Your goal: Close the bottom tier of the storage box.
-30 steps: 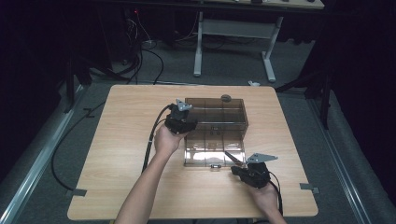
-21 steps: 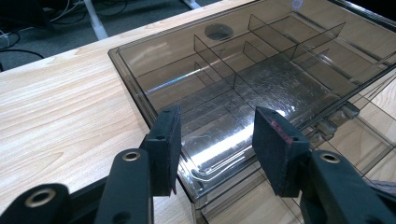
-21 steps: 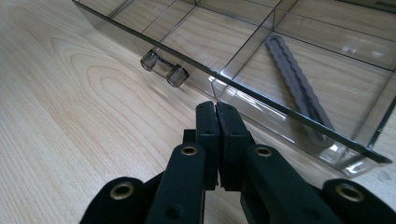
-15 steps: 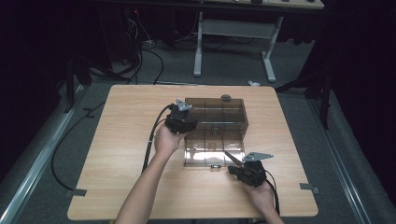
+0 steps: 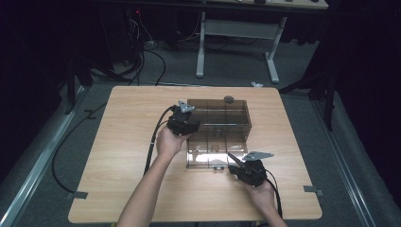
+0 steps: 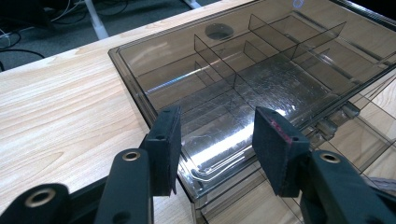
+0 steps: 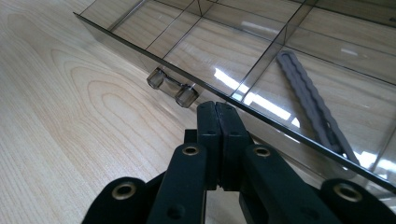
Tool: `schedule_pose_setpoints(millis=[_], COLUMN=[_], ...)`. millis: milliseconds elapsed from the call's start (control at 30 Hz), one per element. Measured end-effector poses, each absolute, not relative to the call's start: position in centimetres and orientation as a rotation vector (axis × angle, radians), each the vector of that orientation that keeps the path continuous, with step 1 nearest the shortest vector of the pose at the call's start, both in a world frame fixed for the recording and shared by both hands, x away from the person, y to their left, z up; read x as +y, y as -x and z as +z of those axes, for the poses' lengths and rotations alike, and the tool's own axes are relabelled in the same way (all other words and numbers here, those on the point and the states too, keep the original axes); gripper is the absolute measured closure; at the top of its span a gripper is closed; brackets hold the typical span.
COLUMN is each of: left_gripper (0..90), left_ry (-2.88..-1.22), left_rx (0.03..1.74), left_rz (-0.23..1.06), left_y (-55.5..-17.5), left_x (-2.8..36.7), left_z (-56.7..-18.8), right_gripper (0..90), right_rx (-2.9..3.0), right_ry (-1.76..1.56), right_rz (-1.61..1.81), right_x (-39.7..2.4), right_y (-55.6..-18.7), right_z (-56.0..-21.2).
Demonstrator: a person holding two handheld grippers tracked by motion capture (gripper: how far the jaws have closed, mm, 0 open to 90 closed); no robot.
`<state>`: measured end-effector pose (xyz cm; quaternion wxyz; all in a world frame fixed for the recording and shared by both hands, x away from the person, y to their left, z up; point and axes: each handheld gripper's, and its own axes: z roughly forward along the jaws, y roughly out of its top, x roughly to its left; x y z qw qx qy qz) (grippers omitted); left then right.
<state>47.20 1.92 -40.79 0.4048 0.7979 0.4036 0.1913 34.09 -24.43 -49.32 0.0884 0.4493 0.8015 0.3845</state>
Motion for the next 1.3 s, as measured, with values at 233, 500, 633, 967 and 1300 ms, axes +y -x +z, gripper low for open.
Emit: schedule_pose_setpoints(millis=[233,500,633,967,1300], left_gripper=[52.9,52.9,52.9,52.9,52.9], left_ry=[-2.013,-2.013,-2.012,-2.012,-2.013], left_rx=[1.019,1.018,1.019,1.019,1.018], left_rz=[0.483,0.483,0.482,0.483,0.484], left_y=[-47.2,-47.2,-47.2,-47.2,-47.2], left_x=[1.9,1.9,1.9,1.9,1.9], left_z=[-40.8,-40.8,-40.8,-40.8,-40.8], right_gripper=[89.3,89.3,89.3,89.4,89.4], right_rx=[2.393,2.396,2.401,2.399,2.391], right_ry=[-1.346,-1.358,-1.359,-1.370,-1.398], right_rz=[1.146,1.147,1.149,1.164,1.176], right_x=[-24.3,-24.1,-24.0,-23.8,-23.6], right_y=[-34.3,-34.6,-34.7,-35.0,-35.4], right_z=[-49.5,-49.7,-49.8,-50.0,-50.0])
